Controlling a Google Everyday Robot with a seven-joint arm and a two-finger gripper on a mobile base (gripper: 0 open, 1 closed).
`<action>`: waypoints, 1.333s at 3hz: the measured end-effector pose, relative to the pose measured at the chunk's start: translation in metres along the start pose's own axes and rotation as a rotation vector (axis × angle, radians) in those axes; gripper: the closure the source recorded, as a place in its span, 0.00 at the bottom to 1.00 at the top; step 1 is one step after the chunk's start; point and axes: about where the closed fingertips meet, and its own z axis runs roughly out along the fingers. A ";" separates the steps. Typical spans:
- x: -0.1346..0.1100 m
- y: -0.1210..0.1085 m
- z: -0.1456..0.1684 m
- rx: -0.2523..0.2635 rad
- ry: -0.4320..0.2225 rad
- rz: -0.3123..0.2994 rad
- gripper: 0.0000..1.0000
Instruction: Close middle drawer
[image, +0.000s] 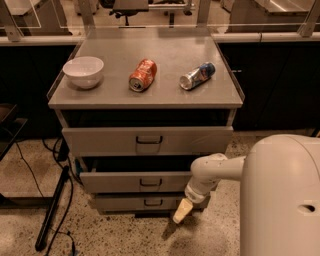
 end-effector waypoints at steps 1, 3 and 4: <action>0.000 0.000 0.000 0.000 0.000 0.000 0.00; 0.000 0.000 0.000 0.000 0.000 0.000 0.41; -0.007 -0.009 -0.003 0.018 -0.008 0.001 0.64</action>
Offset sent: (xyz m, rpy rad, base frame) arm 0.0000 0.0000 0.0000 0.0000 0.0000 0.0000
